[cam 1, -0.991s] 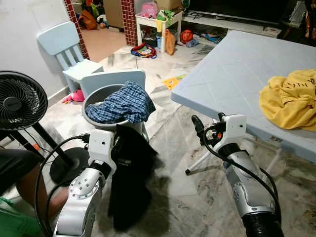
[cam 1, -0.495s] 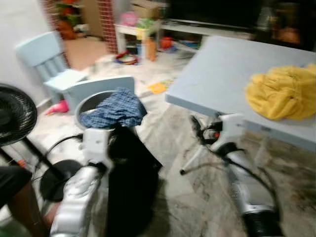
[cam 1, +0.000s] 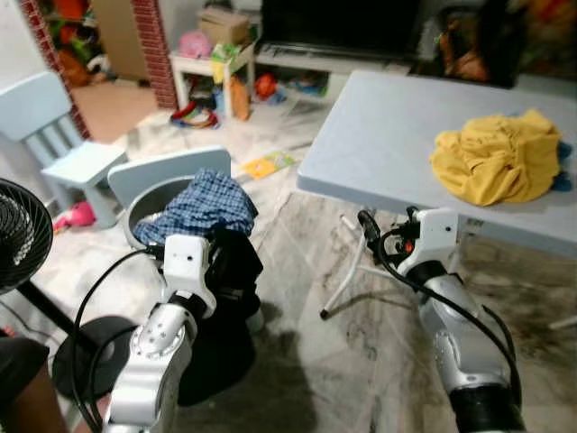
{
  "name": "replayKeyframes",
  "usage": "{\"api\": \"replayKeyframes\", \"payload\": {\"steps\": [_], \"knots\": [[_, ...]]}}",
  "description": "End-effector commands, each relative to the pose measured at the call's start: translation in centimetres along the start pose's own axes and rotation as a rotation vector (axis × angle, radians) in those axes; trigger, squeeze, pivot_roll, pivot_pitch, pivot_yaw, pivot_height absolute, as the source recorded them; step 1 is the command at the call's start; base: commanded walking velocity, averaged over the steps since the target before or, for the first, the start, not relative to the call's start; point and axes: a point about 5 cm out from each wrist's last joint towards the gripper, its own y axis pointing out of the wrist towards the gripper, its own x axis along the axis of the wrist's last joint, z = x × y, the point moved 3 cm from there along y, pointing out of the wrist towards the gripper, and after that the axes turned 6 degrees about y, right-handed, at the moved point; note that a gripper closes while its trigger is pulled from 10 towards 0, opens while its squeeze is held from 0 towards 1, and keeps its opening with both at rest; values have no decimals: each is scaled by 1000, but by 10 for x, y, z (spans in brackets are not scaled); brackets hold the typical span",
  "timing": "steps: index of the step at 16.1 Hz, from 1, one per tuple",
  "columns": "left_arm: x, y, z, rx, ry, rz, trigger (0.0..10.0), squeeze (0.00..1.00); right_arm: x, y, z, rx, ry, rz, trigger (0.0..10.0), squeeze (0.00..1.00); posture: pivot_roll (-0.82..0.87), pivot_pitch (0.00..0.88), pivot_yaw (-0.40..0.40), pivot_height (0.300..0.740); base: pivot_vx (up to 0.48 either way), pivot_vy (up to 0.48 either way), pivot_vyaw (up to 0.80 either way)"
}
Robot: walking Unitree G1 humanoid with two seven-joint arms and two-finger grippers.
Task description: Hang hanger
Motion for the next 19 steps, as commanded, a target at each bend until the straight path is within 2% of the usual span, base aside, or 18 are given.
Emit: {"api": "replayKeyframes", "payload": {"steps": [1,5,7,10,14,19], "knots": [[9,0,6,21,9,-29,10000,0,3,2,5,17,-1,-7,10000,0,-81,0,18,740,0,300,-450],[7,1,7,30,3,-24,10000,0,3,2,5,16,-2,-7,10000,0,-82,0,19,740,0,231,-439],[8,0,11,44,-28,-41,10000,0,3,2,4,14,-3,-7,10000,0,-84,0,19,740,0,0,-441],[6,0,17,70,-119,-40,10000,0,3,2,5,12,-5,-5,10000,0,-86,0,20,740,0,0,-450],[8,0,18,72,-144,-51,10000,0,2,2,5,12,-6,-3,10000,0,-88,0,20,740,0,0,-800],[8,0,18,77,-160,-51,10000,0,4,2,4,15,-12,-7,10000,0,-92,0,18,740,254,0,-800]]}}
